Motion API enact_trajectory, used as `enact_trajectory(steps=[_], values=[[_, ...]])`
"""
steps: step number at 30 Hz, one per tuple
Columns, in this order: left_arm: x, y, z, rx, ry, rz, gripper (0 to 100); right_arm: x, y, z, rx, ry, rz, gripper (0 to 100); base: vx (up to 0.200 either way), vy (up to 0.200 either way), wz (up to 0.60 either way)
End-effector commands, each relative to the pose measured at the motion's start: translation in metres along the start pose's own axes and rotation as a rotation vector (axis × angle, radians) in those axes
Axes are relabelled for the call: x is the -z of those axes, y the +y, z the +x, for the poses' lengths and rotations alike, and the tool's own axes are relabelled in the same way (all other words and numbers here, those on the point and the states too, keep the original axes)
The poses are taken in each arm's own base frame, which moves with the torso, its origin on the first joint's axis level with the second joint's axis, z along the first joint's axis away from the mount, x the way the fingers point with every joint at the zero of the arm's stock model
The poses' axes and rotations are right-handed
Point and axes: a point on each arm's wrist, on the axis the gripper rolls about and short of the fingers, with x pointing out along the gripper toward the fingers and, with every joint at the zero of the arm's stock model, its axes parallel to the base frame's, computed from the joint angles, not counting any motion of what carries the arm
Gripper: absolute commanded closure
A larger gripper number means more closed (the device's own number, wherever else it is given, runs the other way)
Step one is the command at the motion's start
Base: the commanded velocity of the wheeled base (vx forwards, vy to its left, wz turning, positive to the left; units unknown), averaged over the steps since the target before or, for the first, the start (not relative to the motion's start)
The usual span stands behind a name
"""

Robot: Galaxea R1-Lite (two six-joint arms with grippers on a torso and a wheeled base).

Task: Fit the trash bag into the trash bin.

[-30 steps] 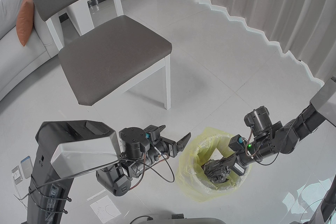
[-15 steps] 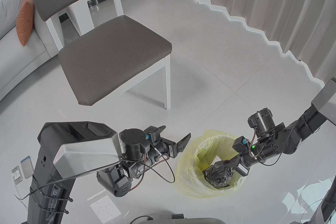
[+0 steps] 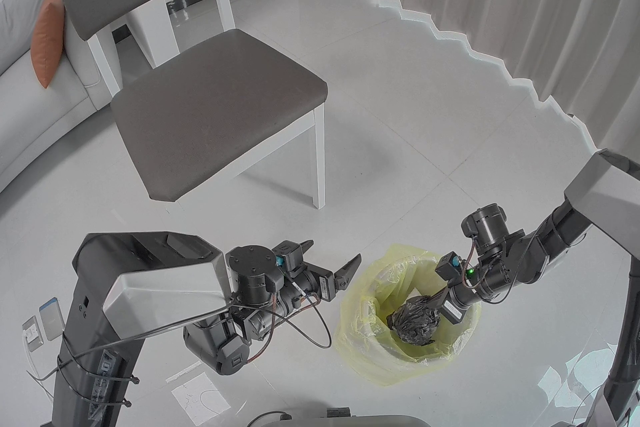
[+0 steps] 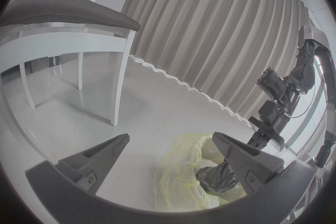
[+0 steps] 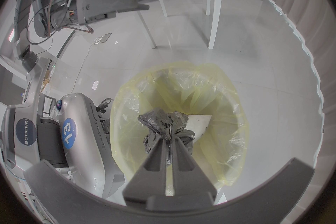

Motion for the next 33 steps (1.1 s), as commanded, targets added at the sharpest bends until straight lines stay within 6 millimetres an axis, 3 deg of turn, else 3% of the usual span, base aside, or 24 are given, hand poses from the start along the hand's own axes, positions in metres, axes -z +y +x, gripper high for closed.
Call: enact_trajectory(steps=[1, 12, 13, 28, 33], values=[[0.002, 0.000, 0.000, -0.001, 0.003, -0.001, 0, 0.007, -0.001, 0.024, -0.029, 0.042, 0.009, 100, 0.000, 0.000, 0.00], [0.000, 0.000, -0.001, 0.002, -0.012, 0.002, 0, 0.009, -0.005, 0.043, -0.035, 0.064, 0.009, 100, 0.000, 0.000, 0.00], [0.000, 0.000, -0.001, 0.002, -0.012, 0.002, 0, 0.009, -0.005, 0.044, -0.035, 0.064, 0.009, 0, 0.000, 0.000, 0.00], [0.001, -0.002, 0.000, 0.006, -0.011, 0.003, 0, 0.011, -0.008, 0.039, -0.026, 0.062, 0.023, 0, 0.000, 0.000, 0.00], [0.000, -0.001, -0.003, 0.003, -0.018, 0.003, 0, -0.001, -0.006, 0.023, -0.007, 0.020, 0.000, 0, 0.000, 0.000, 0.00]])
